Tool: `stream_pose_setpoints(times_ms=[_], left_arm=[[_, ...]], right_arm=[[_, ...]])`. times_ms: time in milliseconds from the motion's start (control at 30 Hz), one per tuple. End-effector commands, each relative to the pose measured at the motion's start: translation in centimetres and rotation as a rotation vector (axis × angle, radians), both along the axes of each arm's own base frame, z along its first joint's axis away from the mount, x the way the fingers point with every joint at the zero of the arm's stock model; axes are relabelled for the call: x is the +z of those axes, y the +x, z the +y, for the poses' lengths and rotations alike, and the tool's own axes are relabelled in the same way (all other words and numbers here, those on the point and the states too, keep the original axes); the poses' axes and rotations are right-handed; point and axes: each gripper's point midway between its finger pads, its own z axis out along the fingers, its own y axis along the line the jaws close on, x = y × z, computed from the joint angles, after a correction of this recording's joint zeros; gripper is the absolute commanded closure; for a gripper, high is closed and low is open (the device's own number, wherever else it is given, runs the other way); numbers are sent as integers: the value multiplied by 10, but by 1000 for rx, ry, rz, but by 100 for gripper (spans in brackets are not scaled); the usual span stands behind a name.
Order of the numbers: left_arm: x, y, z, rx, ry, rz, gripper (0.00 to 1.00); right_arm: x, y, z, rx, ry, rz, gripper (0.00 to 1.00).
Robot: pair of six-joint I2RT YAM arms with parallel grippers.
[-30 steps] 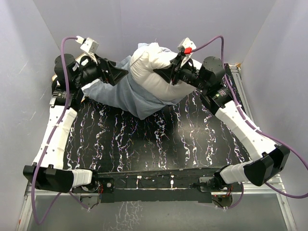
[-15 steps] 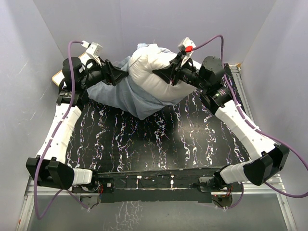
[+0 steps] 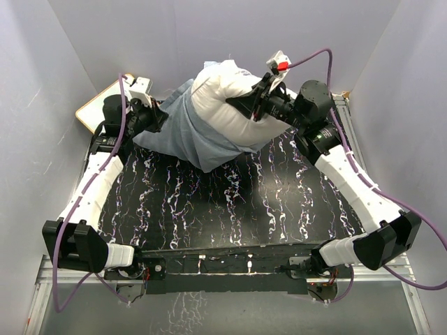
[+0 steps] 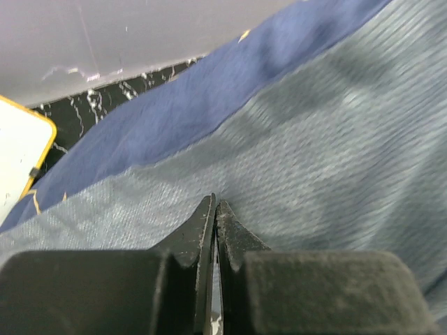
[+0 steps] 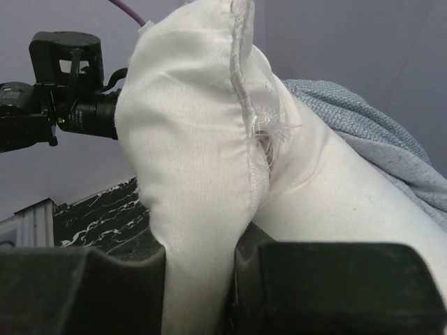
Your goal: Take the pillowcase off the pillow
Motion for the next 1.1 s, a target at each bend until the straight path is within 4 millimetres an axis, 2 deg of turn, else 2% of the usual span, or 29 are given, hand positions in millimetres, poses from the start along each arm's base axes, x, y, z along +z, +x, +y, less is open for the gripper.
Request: stream_pose_setpoints(times_ms=[0, 33, 67, 100, 167, 300, 467, 600, 733, 900, 1067], left_arm=[[33, -15, 6, -20, 22, -108, 98], [49, -21, 4, -46, 7, -140, 78], [65, -31, -1, -87, -2, -170, 63], [80, -41, -7, -131, -10, -196, 53], [104, -60, -17, -201, -44, -231, 41], [130, -84, -34, -301, -163, -225, 32], [126, -78, -42, -306, -241, -153, 31], [122, -73, -45, -307, -273, -129, 31], [110, -64, -41, -274, -240, -127, 33], [84, -55, -29, -199, -178, -110, 38], [63, -44, -18, -117, -146, -93, 44]], right_arm=[[63, -27, -19, 6, 125, -124, 92], [59, -23, -19, -4, 114, -113, 92], [55, -19, -19, -15, 105, -104, 92], [52, -16, -19, -24, 99, -96, 92], [47, -9, -18, -41, 100, -81, 92], [39, 0, -5, -40, 134, -32, 92], [32, -3, 24, -21, 136, -6, 92], [30, -6, 34, -16, 121, -3, 92], [32, -8, 33, -26, 120, -6, 92], [41, -10, 27, -42, 124, -24, 92], [46, -23, 32, 27, 128, -32, 92]])
